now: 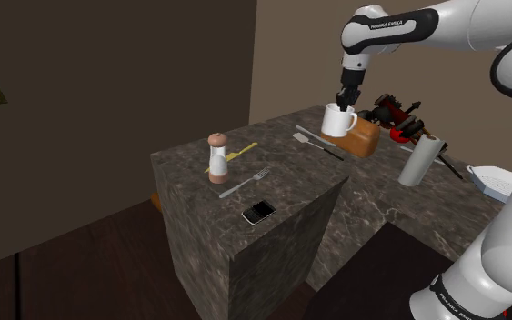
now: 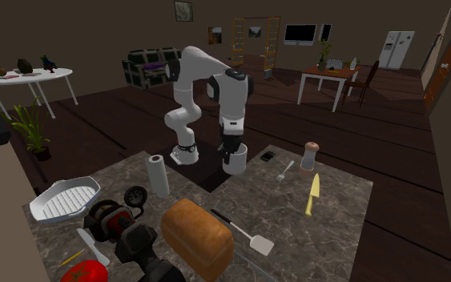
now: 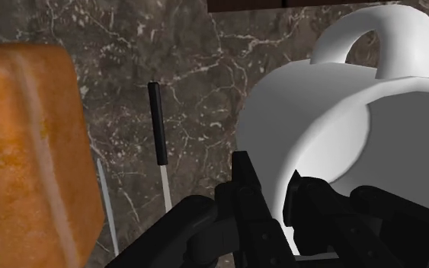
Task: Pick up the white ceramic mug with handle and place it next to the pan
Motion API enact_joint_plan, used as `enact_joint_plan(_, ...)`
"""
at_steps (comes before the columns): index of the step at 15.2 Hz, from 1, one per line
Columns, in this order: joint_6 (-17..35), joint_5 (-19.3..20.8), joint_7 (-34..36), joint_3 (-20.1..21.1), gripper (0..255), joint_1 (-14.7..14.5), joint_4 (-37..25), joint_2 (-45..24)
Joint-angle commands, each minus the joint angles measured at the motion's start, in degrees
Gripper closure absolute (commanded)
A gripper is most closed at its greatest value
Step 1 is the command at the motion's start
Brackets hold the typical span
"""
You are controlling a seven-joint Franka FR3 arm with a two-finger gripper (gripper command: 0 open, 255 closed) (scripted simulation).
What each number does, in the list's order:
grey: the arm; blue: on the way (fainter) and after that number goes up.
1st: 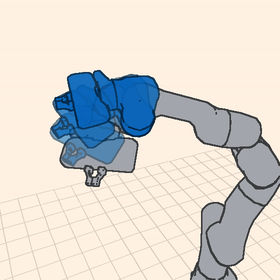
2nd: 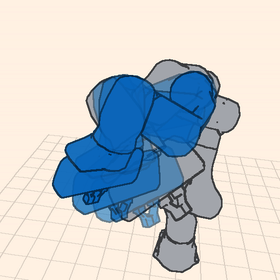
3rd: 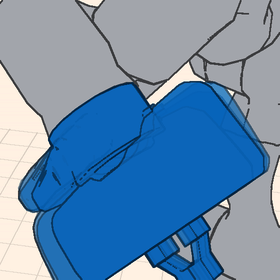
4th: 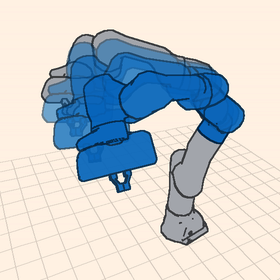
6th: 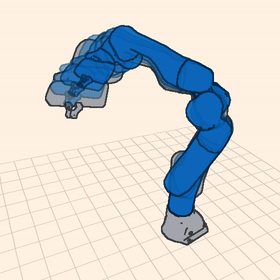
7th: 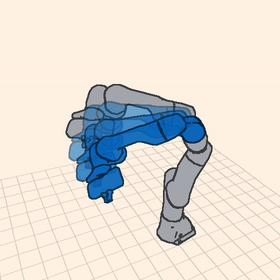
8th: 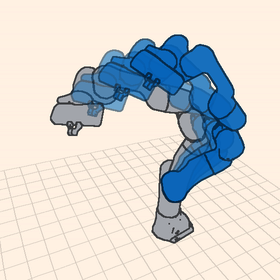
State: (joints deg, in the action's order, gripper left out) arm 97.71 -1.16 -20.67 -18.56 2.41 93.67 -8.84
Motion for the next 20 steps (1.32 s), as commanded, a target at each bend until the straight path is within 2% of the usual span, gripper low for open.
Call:
enact_joint_plan(1, 0.55, 0.71, -1.82, -0.89, 255, 0.95, 2.54, 2.12)
enact_joint_plan(10, 2.63, 3.81, -11.24, -5.81, 255, 6.06, 10.8, 9.07)
enact_joint_plan(20, 3.72, 5.98, -23.63, -12.51, 255, 12.34, 13.38, 11.56)
